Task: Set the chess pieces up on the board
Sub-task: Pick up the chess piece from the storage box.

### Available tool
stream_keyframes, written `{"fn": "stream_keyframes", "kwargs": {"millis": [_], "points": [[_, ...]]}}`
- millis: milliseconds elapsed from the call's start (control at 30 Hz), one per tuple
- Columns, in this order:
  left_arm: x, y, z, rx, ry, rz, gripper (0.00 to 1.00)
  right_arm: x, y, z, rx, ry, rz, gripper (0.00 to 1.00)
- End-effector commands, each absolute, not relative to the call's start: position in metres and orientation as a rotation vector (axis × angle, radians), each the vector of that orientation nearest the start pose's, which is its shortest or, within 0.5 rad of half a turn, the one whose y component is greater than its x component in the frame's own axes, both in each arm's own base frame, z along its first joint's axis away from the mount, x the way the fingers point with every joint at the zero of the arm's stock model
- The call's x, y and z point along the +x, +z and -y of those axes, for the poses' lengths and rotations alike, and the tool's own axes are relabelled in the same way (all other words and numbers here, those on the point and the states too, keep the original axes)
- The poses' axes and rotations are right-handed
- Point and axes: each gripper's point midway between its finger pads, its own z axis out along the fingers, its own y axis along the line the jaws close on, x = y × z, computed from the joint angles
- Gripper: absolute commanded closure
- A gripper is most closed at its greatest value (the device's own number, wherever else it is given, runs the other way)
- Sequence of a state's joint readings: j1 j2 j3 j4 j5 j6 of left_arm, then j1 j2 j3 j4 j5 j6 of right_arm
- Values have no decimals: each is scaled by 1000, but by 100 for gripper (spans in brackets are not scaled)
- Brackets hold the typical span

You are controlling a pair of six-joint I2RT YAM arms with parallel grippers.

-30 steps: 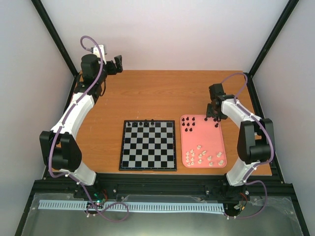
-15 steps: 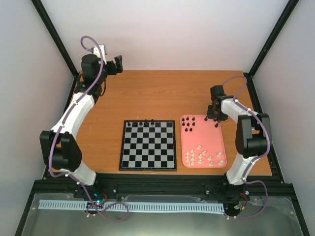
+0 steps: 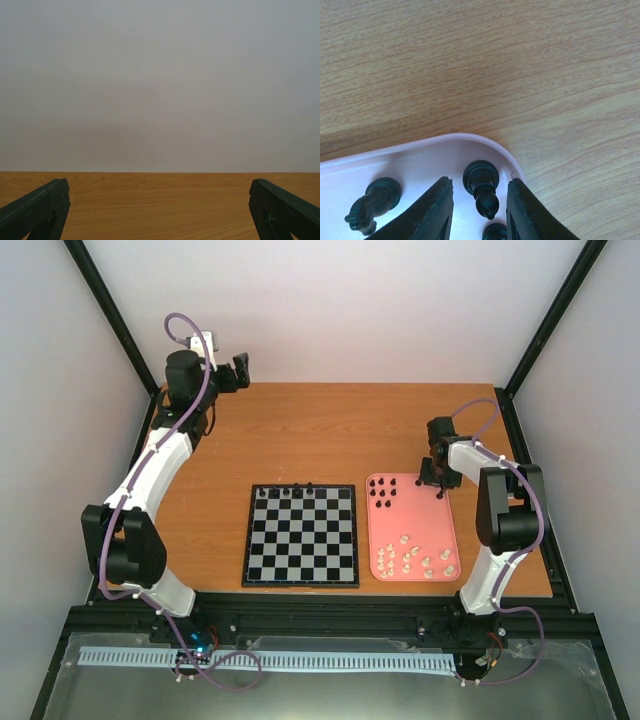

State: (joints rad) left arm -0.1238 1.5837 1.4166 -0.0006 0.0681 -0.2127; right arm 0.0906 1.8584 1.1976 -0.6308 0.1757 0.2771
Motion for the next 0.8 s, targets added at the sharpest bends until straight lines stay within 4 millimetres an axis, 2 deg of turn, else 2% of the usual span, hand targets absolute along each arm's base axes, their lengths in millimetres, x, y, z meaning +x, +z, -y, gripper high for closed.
{"fn": "stream_keyframes", "kwargs": {"millis": [0, 233, 467, 633, 767], "points": [[515, 374, 77, -18, -311, -1704, 0, 404, 35, -2, 318, -166, -2783, 65], [515, 376, 77, -17, -310, -1701, 0, 405, 33, 0, 327, -177, -2786, 82], [515, 375, 76, -18, -308, -1702, 0, 406, 44, -1, 332, -165, -2756, 97], [514, 375, 77, -19, -310, -1702, 0, 405, 63, -2, 324, -149, -2724, 97], [514, 376, 77, -17, -312, -1701, 0, 401, 90, -11, 281, -82, -2697, 97]]}}
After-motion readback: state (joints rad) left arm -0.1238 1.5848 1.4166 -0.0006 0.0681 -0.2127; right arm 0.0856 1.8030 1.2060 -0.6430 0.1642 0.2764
